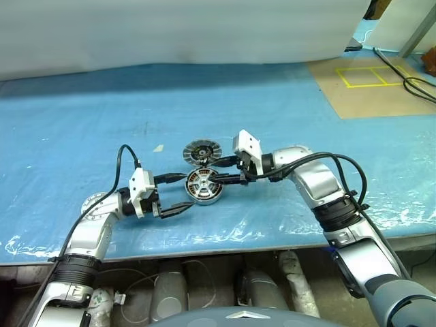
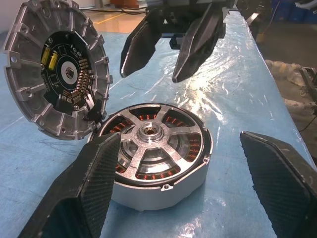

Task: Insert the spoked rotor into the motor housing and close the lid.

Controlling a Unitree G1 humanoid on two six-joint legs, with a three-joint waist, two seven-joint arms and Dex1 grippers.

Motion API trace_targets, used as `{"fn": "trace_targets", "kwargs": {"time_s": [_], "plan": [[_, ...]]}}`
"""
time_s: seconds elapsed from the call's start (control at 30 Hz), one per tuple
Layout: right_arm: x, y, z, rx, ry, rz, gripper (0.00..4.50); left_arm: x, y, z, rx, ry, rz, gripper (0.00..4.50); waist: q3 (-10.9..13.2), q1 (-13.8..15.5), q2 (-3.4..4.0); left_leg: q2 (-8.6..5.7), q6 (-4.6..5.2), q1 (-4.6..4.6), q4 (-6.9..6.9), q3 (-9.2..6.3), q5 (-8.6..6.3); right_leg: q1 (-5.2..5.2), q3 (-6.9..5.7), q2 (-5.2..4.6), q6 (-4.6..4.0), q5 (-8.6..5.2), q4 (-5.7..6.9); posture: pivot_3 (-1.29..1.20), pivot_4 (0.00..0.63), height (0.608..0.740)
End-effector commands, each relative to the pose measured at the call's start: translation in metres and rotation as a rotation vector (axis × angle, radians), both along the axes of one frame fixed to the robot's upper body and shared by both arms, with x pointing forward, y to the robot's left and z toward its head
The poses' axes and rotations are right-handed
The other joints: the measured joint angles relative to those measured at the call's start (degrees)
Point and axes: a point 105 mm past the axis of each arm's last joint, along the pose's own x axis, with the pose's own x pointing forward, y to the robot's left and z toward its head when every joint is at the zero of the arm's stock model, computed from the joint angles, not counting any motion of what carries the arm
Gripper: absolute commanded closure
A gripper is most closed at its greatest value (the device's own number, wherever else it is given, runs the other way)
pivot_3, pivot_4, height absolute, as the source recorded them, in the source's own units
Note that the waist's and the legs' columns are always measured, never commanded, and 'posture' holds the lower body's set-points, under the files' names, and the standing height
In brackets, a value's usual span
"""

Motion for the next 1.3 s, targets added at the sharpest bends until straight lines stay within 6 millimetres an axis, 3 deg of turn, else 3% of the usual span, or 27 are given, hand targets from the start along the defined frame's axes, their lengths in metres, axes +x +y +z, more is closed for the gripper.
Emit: {"fn": "trace_targets", "kwargs": {"time_s": [0.03, 0.13, 0.27, 0.5, 0.73, 0.87, 1.03, 1.3], "plan": [[-0.003, 0.009, 0.006, 0.043, -0.001, 0.010, 3.58, 0.000, 0.001, 0.009, -0.015, -0.041, 0.001, 0.42, 0.0, 0.0, 0.00, 0.00, 0.00, 0.01, 0.00, 0.00, 0.00, 0.00, 0.00, 0.00, 0.00, 0.00, 0.00, 0.00, 0.150, 0.740], [0.002, 0.014, -0.002, 0.031, 0.014, -0.015, 4.47, 0.000, 0.001, 0.009, -0.014, -0.040, 0.001, 0.42, 0.0, -0.1, 0.00, 0.01, 0.00, 0.01, 0.00, 0.00, 0.00, 0.00, 0.00, 0.00, 0.00, 0.00, 0.01, 0.00, 0.150, 0.740], [0.008, 0.020, -0.008, 0.013, 0.006, -0.027, 4.47, 0.000, 0.000, 0.009, -0.014, -0.040, 0.001, 0.42, 0.0, -0.1, 0.00, -0.01, -0.01, -0.01, 0.01, 0.00, 0.00, 0.00, 0.00, -0.01, 0.00, 0.00, 0.01, 0.00, 0.150, 0.740], [0.015, 0.013, -0.048, -0.126, -0.036, -0.074, 4.47, 0.000, 0.000, 0.009, -0.013, -0.043, 0.006, 0.42, 0.0, -0.2, -0.02, -0.01, -0.02, 0.04, 0.00, 0.00, 0.01, 0.03, 0.00, -0.01, 0.00, 0.00, 0.01, 0.00, 0.150, 0.740], [0.020, 0.009, -0.058, -0.197, -0.151, -0.089, 4.47, 0.000, 0.000, 0.007, -0.012, -0.040, 0.006, 0.42, 0.0, -0.2, -0.01, -0.02, -0.02, 0.41, -0.02, 0.01, 0.00, 0.33, 0.05, -0.03, 0.00, -0.01, 0.00, 0.00, 0.150, 0.740], [0.017, 0.014, -0.037, -0.052, -0.027, -0.094, 4.47, 0.000, -0.001, 0.006, -0.011, -0.037, 0.001, 0.42, 0.0, -0.2, -0.01, -0.02, -0.01, 0.49, -0.03, 0.01, 0.00, 0.39, 0.06, -0.03, 0.00, -0.01, 0.00, 0.00, 0.150, 0.740], [0.017, 0.009, -0.036, -0.082, -0.065, -0.086, 4.47, 0.001, -0.001, 0.005, -0.011, -0.037, -0.006, 0.42, 0.0, -0.2, -0.01, -0.02, -0.01, 0.35, -0.03, 0.01, 0.00, 0.31, 0.05, -0.03, 0.00, -0.01, -0.06, 0.00, 0.150, 0.740], [0.011, 0.007, 0.002, 0.067, 0.013, -0.061, 4.47, 0.003, 0.000, 0.006, -0.019, -0.040, 0.001, 0.42, 0.0, -0.2, -0.01, -0.02, -0.01, 0.16, -0.05, 0.01, 0.00, 0.14, 0.03, -0.02, 0.00, -0.01, -0.06, 0.00, 0.150, 0.740]]}}
